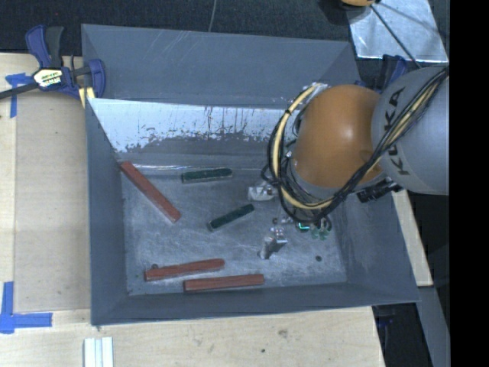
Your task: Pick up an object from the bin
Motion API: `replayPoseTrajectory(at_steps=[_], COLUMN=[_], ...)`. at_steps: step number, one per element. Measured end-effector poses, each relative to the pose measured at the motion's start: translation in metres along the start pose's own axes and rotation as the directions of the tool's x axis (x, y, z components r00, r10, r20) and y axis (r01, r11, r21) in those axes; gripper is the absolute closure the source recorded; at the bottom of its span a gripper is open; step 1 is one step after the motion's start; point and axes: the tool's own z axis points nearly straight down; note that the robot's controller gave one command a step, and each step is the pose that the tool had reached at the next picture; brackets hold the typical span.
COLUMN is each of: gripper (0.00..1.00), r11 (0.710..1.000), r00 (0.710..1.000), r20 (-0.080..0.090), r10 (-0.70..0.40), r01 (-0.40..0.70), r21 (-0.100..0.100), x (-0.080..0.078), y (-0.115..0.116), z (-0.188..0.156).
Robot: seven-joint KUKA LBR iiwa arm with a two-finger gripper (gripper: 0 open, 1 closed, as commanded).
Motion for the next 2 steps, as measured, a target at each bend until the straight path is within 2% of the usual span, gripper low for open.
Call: replayPoseTrajectory(at_steps=[1,2], gripper=[0.00,0.00], r11=[1.000,1.000], r00=[1.000,1.000], r20=[0.009,0.010], r10=[0.001,0.001], r01=[-0.001,-0.001], r21=[-0.001,-0.001], x=[-0.0019,-0.0031], y=[0.0000,0.0000], z=[-0.0044,-0.0035])
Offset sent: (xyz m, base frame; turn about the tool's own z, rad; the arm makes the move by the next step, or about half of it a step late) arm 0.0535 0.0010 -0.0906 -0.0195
